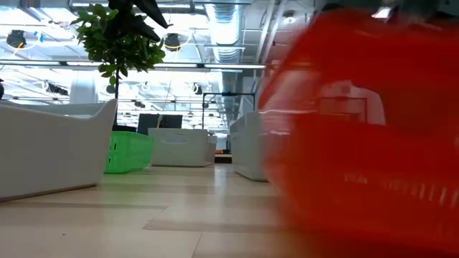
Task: Stack baskets by color
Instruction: Stack the red bin on the red bins
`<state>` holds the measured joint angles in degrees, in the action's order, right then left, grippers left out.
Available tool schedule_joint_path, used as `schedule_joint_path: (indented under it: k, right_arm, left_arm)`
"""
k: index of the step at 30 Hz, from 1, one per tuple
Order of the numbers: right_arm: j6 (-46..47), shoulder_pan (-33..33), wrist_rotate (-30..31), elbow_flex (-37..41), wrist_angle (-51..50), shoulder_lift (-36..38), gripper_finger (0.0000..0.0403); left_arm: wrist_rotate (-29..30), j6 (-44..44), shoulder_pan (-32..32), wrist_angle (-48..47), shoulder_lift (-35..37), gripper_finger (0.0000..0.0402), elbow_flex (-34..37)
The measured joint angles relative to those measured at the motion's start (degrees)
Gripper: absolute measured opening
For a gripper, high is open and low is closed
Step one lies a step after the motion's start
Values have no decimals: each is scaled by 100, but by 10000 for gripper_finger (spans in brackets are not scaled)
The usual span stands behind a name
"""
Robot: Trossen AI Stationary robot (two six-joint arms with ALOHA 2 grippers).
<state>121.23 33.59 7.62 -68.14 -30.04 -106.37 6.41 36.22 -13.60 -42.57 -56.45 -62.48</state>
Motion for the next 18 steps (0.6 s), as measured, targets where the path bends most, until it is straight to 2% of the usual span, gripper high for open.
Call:
schedule_joint_path:
  k: [5, 11, 14, 18]
  right_arm:
    - [-236, -145, 109, 7, -116, 406, 10]
    - [-1241, -694, 547, -11, -963, 1759, 9]
    - [-2088, -1289, 799, -9, -1683, 2470, 7]
    - [-3600, -2626, 858, -7, -2415, 3229, 11]
  left_arm:
    - [-4, -32, -1, 0, -2, 155, 0]
    - [-7, -150, 1, 1, 0, 155, 0]
    - [-2, -215, -1, 20, 0, 155, 0]
    - [1, -213, 1, 73, 0, 155, 0]
